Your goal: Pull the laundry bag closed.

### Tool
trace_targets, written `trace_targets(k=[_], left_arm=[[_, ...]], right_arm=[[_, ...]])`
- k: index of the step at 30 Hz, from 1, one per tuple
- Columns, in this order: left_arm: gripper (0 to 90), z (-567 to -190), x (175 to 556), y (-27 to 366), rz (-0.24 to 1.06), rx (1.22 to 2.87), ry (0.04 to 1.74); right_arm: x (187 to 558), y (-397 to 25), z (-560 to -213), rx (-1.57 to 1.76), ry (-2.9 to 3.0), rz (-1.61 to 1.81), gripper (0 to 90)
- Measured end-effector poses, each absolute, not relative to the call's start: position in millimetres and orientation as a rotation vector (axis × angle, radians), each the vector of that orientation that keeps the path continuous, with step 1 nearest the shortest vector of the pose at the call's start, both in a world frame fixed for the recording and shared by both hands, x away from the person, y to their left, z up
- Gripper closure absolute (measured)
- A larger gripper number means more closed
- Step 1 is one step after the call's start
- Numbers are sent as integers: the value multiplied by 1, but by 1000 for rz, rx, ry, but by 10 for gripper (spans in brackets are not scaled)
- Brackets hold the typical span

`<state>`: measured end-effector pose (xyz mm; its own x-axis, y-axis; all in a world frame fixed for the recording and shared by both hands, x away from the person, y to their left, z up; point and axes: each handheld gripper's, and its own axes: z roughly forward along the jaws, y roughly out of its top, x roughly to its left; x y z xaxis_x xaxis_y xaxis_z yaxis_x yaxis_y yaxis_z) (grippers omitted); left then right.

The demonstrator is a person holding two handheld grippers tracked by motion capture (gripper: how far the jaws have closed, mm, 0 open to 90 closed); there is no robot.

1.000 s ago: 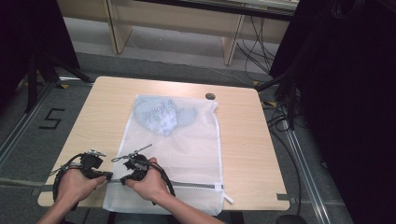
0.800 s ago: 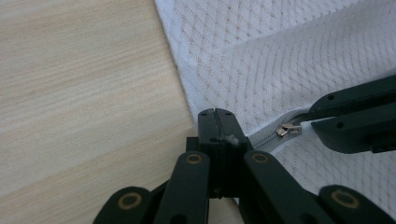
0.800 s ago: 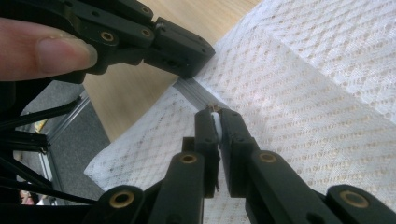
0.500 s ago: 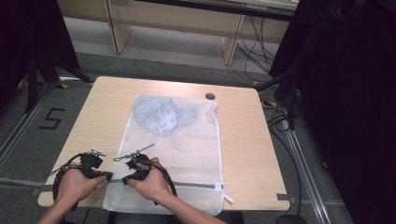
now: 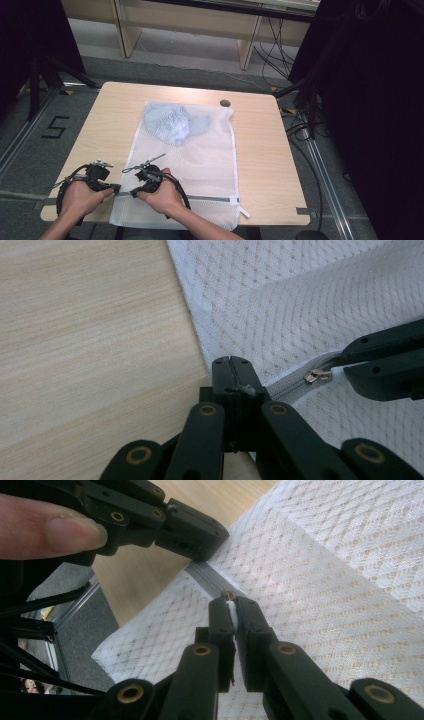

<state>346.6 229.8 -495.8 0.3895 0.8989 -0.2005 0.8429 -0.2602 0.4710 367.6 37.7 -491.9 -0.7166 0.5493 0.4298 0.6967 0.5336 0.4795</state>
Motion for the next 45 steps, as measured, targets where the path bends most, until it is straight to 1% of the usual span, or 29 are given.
trace_targets(k=[4, 45], left_arm=[[899, -494, 346, 231, 135, 2170, 1468], [899, -495, 346, 230, 138, 2165, 1469]], right_arm=[[367, 37, -492, -1049, -2577, -960, 869], [367, 22, -485, -1069, -2573, -957, 869]])
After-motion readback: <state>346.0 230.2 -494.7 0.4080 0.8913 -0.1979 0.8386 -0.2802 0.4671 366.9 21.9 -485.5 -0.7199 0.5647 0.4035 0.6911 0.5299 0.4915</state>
